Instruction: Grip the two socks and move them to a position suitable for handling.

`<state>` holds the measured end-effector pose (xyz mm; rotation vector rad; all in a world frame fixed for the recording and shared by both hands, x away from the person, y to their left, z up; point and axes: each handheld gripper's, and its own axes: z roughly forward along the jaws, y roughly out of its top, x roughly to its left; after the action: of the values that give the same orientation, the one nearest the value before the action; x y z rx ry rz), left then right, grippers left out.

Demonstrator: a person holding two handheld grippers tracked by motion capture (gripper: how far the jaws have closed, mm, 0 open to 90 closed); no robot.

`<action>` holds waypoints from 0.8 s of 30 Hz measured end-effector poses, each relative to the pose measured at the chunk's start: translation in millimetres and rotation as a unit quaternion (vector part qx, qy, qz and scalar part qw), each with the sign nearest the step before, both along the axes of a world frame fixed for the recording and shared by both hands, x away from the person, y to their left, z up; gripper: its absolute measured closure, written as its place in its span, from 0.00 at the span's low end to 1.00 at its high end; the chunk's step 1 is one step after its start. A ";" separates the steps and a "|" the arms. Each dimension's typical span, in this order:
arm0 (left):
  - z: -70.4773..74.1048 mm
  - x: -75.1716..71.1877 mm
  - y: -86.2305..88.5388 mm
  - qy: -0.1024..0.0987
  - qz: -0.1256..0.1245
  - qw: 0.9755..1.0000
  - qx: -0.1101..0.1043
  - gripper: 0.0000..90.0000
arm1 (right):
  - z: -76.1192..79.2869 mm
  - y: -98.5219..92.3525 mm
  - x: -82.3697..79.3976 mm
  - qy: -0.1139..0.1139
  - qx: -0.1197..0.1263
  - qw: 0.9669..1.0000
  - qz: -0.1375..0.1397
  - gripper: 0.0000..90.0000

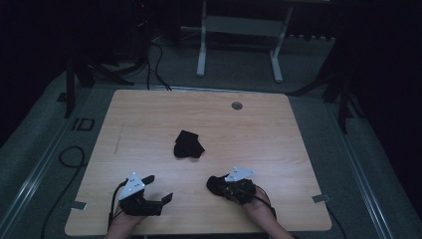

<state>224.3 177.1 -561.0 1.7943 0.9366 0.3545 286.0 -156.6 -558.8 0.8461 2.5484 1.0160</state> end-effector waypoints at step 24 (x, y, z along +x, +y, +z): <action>1.2 35.2 -101.0 0.080 -0.122 0.988 0.048 0.36 | 21.2 -46.3 22.4 0.052 0.057 0.996 -0.050 0.48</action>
<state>259.6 76.1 -559.8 2.0232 0.8098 0.1022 308.4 -202.9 -537.6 1.0733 2.5236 1.1223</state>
